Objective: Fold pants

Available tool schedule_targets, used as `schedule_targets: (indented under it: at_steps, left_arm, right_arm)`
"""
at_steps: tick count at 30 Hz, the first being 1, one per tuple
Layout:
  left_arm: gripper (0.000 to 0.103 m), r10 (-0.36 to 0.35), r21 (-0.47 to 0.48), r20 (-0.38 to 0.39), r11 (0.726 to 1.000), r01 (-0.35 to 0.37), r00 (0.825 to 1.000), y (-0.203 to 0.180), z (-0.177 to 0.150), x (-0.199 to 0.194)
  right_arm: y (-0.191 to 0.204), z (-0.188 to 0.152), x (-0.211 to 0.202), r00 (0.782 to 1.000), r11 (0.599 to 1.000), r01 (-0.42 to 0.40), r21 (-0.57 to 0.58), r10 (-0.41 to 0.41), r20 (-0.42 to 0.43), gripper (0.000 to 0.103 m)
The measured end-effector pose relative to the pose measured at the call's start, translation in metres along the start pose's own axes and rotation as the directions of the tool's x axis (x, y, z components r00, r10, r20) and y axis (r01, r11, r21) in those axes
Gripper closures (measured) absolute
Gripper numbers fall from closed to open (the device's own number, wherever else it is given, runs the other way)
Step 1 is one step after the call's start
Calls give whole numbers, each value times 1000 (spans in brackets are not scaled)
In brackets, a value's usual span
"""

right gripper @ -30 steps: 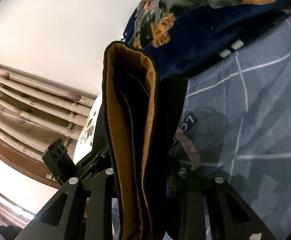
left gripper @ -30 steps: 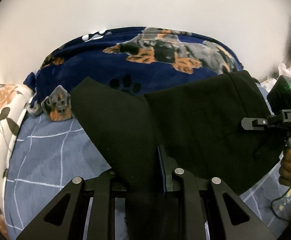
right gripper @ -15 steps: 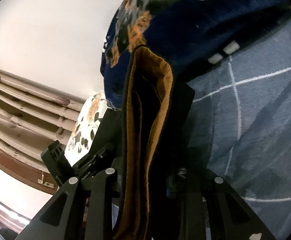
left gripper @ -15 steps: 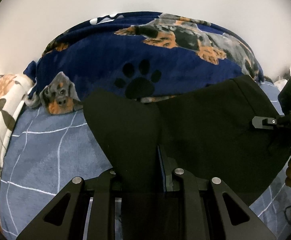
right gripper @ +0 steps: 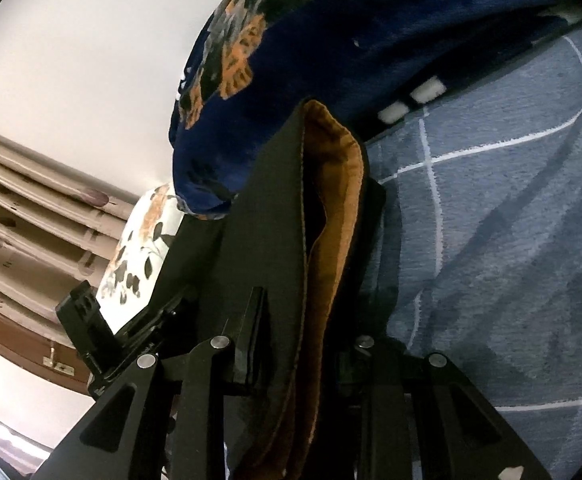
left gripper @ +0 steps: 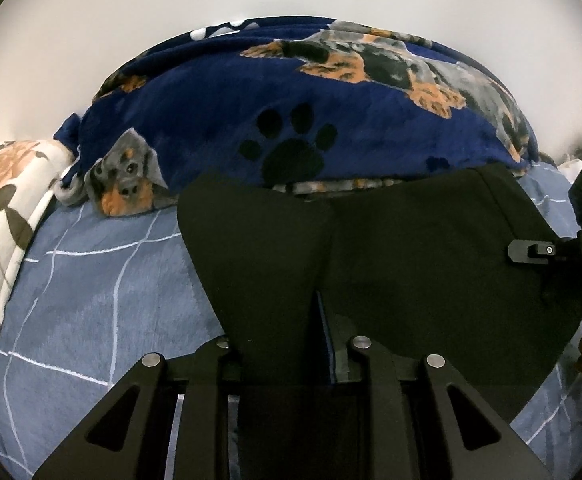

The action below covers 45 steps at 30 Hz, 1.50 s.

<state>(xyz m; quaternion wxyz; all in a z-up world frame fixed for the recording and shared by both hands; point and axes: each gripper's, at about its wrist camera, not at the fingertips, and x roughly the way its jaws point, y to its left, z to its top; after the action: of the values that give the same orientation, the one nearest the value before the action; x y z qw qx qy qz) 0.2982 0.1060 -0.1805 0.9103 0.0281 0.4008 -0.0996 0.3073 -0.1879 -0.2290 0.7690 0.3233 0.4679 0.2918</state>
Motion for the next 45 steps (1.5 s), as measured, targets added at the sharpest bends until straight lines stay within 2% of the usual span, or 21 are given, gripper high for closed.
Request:
schedule_targets:
  at_steps: [14, 26, 45]
  left_arm:
    - [68, 24, -47, 34, 999, -22, 999, 7, -13, 8]
    - [58, 58, -70, 42, 996, -55, 997, 8, -16, 10]
    - [54, 77, -69, 44, 995, -73, 996, 8, -17, 10]
  right_arm:
    - [8, -4, 8, 992, 989, 120, -82, -117, 43, 74]
    - [23, -13, 9, 961, 950, 267, -160, -251, 116, 69]
    - [36, -18, 17, 934, 915, 347, -207, -316, 167, 63]
